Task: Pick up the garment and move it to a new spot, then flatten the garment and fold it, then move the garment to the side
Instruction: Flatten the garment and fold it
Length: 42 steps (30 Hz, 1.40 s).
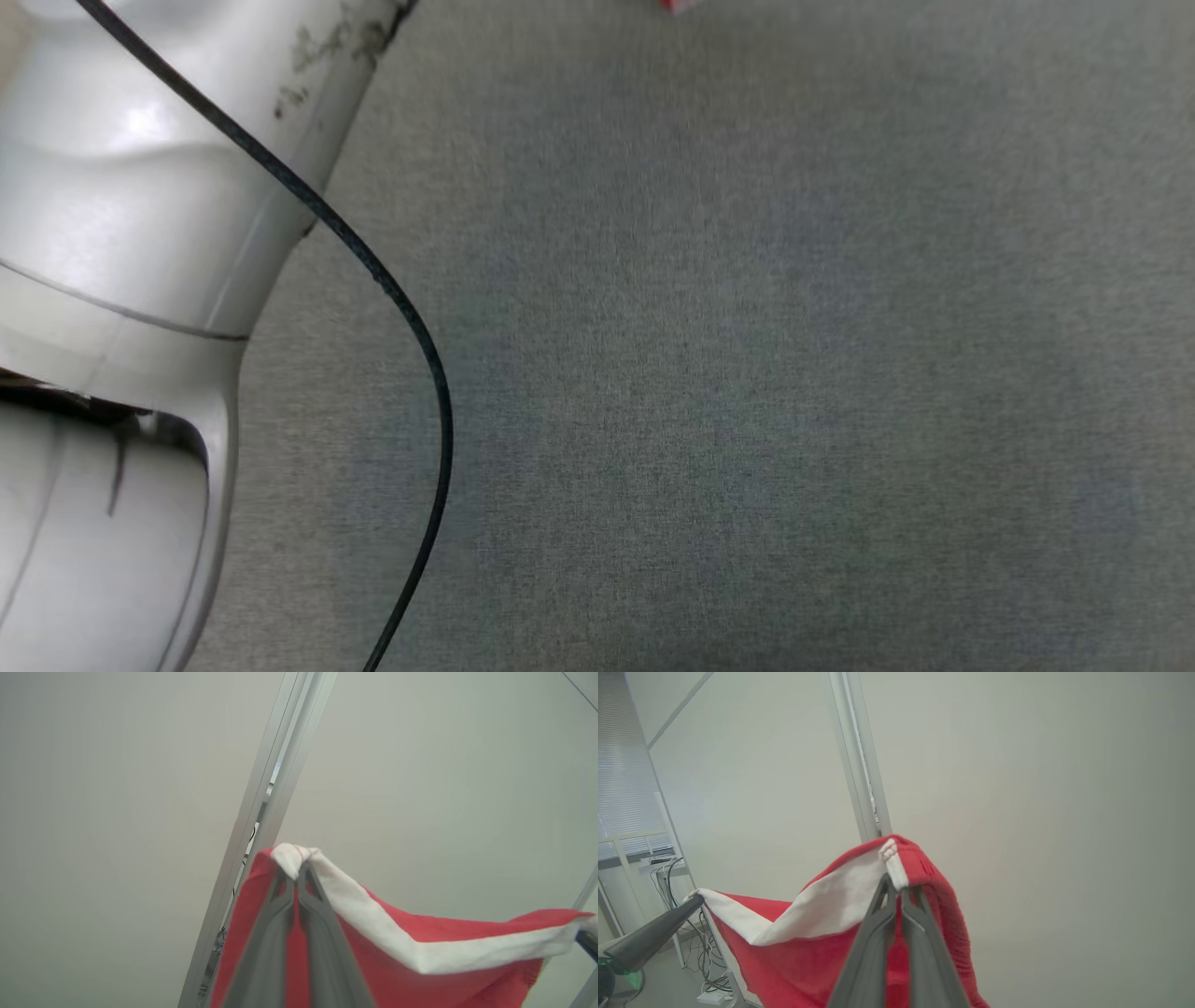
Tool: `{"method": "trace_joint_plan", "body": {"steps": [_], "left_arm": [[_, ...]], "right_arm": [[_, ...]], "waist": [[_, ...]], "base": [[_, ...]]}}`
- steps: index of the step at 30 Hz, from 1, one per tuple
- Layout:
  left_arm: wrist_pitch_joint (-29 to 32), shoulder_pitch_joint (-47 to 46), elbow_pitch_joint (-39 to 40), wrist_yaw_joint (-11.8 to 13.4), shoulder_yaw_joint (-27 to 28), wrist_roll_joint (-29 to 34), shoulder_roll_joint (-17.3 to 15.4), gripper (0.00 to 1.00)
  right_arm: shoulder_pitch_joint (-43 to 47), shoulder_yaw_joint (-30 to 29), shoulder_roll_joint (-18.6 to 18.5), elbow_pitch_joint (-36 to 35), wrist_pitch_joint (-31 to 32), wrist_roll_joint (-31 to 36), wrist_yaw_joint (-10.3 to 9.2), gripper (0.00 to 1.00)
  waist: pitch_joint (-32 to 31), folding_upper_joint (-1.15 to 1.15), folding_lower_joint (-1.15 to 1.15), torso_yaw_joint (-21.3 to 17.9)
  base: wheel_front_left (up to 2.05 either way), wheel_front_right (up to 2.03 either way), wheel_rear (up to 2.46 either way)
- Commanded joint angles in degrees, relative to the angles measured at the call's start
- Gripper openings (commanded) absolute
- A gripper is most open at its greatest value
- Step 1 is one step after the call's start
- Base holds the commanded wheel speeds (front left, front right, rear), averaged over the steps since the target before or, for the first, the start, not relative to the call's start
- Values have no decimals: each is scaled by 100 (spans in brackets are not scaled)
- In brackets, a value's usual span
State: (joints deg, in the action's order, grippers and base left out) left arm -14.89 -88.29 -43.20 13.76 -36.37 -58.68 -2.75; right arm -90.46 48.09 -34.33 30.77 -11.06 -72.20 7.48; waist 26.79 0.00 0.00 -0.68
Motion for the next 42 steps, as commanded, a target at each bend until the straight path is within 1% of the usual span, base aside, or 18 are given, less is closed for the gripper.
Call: {"method": "trace_joint_plan", "body": {"steps": [1, 2, 5, 8, 13, 18, 26, 30, 33, 36, 42], "left_arm": [[-26, -120, 224, 103, 237, 269, -29, 0], [-26, -120, 224, 103, 237, 269, -29, 0], [-28, 100, 717, 207, 483, 646, -23, 0], [-26, 379, 1079, 246, 418, 874, -22, 0], [-27, 795, 1198, 319, 269, 951, -27, 0], [-28, 1166, 1184, 258, 183, 783, -25, 0], [-28, 1749, 864, 175, 93, 985, -26, 0], [-28, 2064, 586, 15, 30, 924, -25, 0], [-28, 2306, 387, -157, -105, 847, -25, 0], [-28, 2488, 115, -220, -245, 779, -31, 0], [-28, 2759, -461, -353, -612, 654, -25, 0]], "right_arm": [[-25, 109, 44, 105, -169, -48, 3, 0], [-25, 109, 44, 105, -169, -48, 3, 0], [-5, 290, 114, 278, -335, -113, 3, 0], [180, 446, 169, 365, -390, -261, 3, 0], [541, 766, 184, 458, -425, -305, 3, 0], [989, 895, 198, 530, -428, -414, 3, 0], [1725, 998, 228, 341, -429, -695, 3, 0], [2013, 1276, 177, 258, -422, -920, 3, 0], [2312, 1355, 144, 61, -312, -1320, 3, 0], [2503, 1572, -19, -62, -148, -1415, 3, 0], [2844, 1909, -101, -12, -84, -1474, 3, 0]], "waist": [[690, 0, 0, -110], [690, 0, 0, -110], [932, 0, 0, -93], [1173, 0, 0, -59], [1483, 0, 0, -7], [1562, 0, 0, 42], [1180, 0, 0, 36], [905, 0, 0, 14], [708, 0, 0, 15], [544, 0, 0, 19], [256, 0, 0, 92]], "base": [[0, 0, 0], [0, 0, 0], [0, 0, 0], [0, 0, 0], [0, 0, 0], [0, 0, 0], [0, 0, 0], [0, 0, 0], [0, 0, 0], [0, 0, 0], [0, 0, 0]]}}
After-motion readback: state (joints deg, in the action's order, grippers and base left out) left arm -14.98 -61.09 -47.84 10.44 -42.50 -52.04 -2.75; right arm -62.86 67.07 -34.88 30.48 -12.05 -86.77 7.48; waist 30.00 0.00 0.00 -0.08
